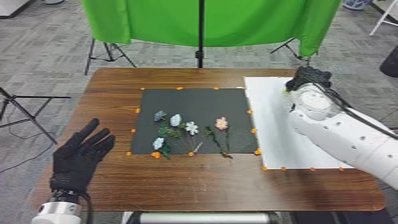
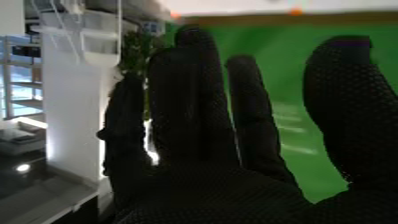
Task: Arrange flowers
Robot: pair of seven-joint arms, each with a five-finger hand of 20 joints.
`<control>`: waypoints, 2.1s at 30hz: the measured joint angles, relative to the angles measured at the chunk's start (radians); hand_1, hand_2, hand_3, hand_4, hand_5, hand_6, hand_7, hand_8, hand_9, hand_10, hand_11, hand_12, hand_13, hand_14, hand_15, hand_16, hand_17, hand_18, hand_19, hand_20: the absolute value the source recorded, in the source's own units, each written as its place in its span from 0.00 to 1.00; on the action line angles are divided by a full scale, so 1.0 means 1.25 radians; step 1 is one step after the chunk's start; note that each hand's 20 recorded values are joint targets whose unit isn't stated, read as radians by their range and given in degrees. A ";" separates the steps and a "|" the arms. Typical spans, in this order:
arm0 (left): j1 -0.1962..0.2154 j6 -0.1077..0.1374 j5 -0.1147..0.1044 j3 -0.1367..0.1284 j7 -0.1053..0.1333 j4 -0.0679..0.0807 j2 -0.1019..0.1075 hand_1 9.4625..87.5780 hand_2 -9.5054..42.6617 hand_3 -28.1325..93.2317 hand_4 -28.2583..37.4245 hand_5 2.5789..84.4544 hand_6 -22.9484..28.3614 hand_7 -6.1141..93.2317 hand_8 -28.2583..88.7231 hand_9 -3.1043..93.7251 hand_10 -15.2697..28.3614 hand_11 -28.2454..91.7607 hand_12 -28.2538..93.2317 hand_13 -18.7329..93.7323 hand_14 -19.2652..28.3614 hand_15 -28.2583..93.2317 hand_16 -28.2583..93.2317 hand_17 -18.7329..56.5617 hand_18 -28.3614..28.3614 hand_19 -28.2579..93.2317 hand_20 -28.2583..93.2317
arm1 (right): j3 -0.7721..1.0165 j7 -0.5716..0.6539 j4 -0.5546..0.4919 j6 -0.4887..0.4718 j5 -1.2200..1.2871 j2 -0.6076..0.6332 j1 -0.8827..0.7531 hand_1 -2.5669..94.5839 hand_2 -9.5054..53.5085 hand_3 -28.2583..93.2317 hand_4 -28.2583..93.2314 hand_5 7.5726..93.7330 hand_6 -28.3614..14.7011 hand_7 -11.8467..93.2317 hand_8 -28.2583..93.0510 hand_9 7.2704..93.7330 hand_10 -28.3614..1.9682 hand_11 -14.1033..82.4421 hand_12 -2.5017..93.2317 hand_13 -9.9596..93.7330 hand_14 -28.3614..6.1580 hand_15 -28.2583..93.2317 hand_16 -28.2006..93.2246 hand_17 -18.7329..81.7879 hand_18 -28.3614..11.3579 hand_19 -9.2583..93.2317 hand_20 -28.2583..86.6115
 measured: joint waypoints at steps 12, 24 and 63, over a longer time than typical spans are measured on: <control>-0.016 -0.005 0.000 0.006 0.003 0.010 0.010 0.16 0.29 0.91 0.04 0.42 0.62 0.17 0.16 0.40 0.84 0.41 0.32 0.37 1.00 0.64 0.16 0.11 0.99 0.70 0.28 | -0.022 -0.016 0.030 -0.030 0.005 -0.031 0.001 0.38 0.00 0.90 0.00 0.47 0.81 0.26 0.11 0.63 0.50 0.45 0.16 0.64 0.50 0.85 0.33 0.34 0.09 0.82 0.63; -0.040 -0.022 0.006 0.008 -0.012 0.017 0.008 0.16 0.30 0.90 0.04 0.42 0.62 0.17 0.16 0.40 0.84 0.42 0.32 0.38 1.00 0.64 0.16 0.11 0.99 0.70 0.28 | -0.098 -0.006 0.081 -0.010 -0.046 -0.024 0.034 0.57 0.00 0.75 0.00 0.89 0.84 0.23 0.21 0.92 0.78 0.27 0.31 0.78 0.69 0.78 0.38 0.42 0.19 0.85 0.60; -0.027 -0.044 0.026 -0.013 -0.042 0.016 -0.031 0.16 0.30 0.90 0.04 0.42 0.62 0.17 0.16 0.40 0.84 0.42 0.32 0.38 1.00 0.64 0.16 0.11 0.99 0.70 0.28 | 0.038 0.020 -0.435 0.298 -0.251 0.020 -0.339 0.56 0.00 0.81 0.00 0.93 0.75 0.23 0.24 0.98 0.71 0.37 0.32 0.80 0.69 0.80 0.40 0.42 0.22 0.90 0.59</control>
